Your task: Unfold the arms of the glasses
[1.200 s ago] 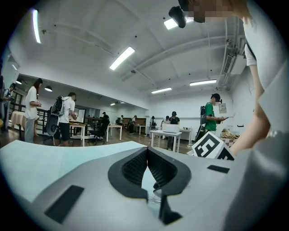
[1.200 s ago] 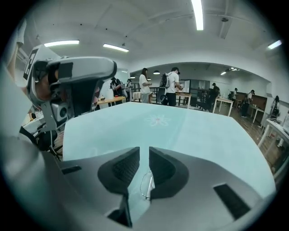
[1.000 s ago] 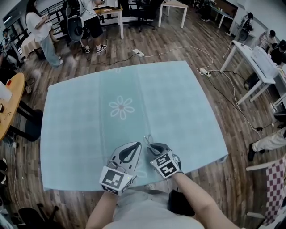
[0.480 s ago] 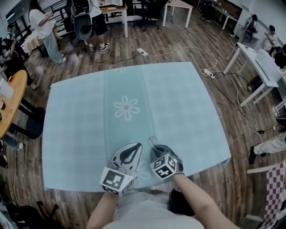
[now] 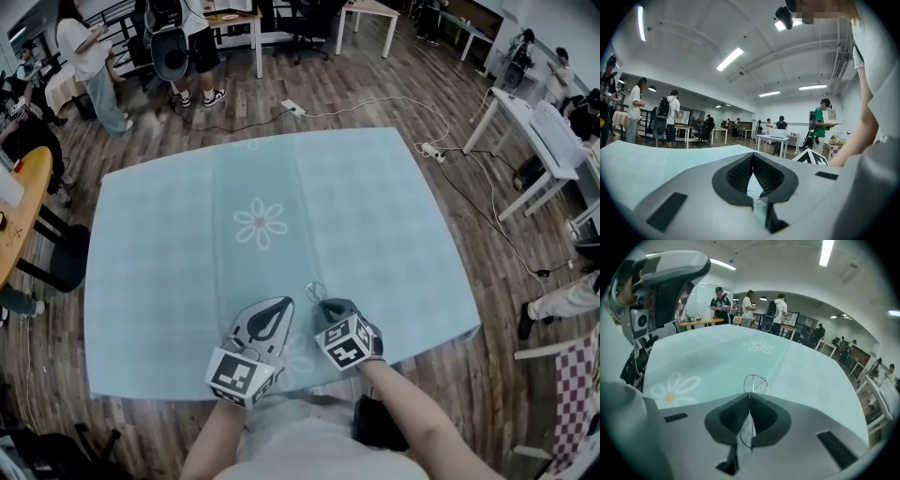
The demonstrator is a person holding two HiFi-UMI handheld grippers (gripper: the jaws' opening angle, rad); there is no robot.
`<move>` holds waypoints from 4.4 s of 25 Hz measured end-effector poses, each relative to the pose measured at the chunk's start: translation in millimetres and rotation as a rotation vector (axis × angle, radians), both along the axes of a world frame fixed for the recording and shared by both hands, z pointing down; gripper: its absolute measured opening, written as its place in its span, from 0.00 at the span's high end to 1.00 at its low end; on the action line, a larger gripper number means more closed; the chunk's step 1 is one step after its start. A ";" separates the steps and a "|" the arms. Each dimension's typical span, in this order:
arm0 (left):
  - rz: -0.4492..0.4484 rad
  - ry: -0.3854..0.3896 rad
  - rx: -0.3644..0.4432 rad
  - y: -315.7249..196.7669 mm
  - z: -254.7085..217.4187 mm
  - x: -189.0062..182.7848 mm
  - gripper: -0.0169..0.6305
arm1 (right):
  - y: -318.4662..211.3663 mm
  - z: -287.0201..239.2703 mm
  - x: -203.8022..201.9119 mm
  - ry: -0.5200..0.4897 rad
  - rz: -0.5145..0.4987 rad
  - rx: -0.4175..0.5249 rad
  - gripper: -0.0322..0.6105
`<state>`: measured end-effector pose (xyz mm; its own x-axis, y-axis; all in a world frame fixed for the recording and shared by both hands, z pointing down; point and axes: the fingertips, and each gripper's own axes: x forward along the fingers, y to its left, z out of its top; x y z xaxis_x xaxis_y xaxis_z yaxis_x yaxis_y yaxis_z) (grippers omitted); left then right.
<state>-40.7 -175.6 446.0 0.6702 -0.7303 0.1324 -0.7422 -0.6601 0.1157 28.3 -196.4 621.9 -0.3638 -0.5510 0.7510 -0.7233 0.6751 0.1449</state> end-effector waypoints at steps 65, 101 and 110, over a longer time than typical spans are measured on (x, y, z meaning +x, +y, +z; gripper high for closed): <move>0.227 -0.065 0.061 11.3 9.3 54.2 0.70 | 36.6 -163.7 34.6 -1.428 0.011 -0.918 0.94; 0.421 -0.015 0.033 27.1 0.1 40.6 0.70 | 17.9 -159.8 48.4 -1.393 0.071 -0.872 0.94; 0.380 -0.021 0.037 35.2 -2.4 32.6 0.70 | 4.9 -156.0 57.4 -1.397 0.206 -0.757 0.94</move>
<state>-8.1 -140.5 443.6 0.8914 -0.4350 0.1273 -0.4459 -0.8920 0.0744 85.7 -191.5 465.8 -0.9373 -0.3481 0.0188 -0.0790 0.1595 -0.9840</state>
